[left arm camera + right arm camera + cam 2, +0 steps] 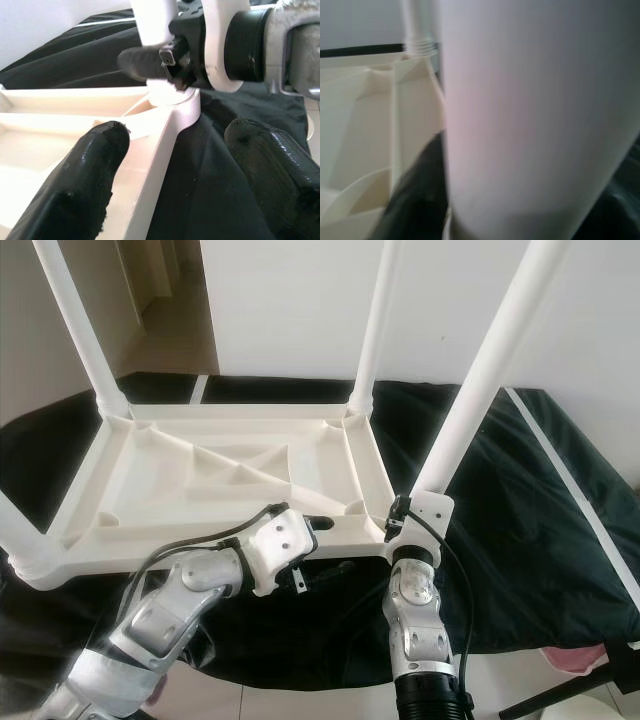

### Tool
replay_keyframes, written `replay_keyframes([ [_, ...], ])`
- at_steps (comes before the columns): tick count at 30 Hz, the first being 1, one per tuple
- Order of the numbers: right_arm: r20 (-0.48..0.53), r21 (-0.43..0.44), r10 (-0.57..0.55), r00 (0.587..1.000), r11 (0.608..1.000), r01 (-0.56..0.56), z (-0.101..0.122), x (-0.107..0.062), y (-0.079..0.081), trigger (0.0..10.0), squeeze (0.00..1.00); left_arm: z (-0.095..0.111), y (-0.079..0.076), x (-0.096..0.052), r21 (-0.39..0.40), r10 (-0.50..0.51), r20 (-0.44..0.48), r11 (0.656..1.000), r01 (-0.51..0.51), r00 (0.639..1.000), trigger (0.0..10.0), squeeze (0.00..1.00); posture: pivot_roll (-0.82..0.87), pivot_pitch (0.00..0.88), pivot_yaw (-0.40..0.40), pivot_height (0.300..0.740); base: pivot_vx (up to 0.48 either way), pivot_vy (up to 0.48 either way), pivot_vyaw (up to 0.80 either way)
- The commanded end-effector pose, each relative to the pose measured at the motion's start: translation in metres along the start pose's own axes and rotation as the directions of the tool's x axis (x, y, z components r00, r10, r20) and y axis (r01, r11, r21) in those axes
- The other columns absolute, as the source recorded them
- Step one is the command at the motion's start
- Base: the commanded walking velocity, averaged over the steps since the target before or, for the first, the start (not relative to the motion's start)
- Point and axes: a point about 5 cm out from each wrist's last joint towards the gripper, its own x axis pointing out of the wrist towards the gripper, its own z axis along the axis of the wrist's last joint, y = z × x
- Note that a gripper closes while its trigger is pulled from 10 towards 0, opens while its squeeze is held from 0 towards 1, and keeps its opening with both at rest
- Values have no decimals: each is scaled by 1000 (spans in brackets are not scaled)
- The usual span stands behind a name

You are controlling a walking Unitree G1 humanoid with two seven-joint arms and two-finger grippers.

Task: Building children table

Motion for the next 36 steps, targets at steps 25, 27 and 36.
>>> replay_keyframes([
  [25,40,-82,470,882,881,-466,15,0,-45,10000,0,-5,9,-6,40,-46,-38,998,47,998,10000,0,-48,23,5,740,0,0,0],
  [27,14,-114,546,838,833,-541,17,6,-45,10000,0,-10,14,-10,49,-35,-72,998,38,997,10000,0,-43,23,-2,740,0,0,0],
  [36,-99,-124,740,665,654,-746,18,28,-43,10000,0,-36,35,-29,121,28,-237,993,1,971,10000,0,-40,26,2,740,0,0,0],
])
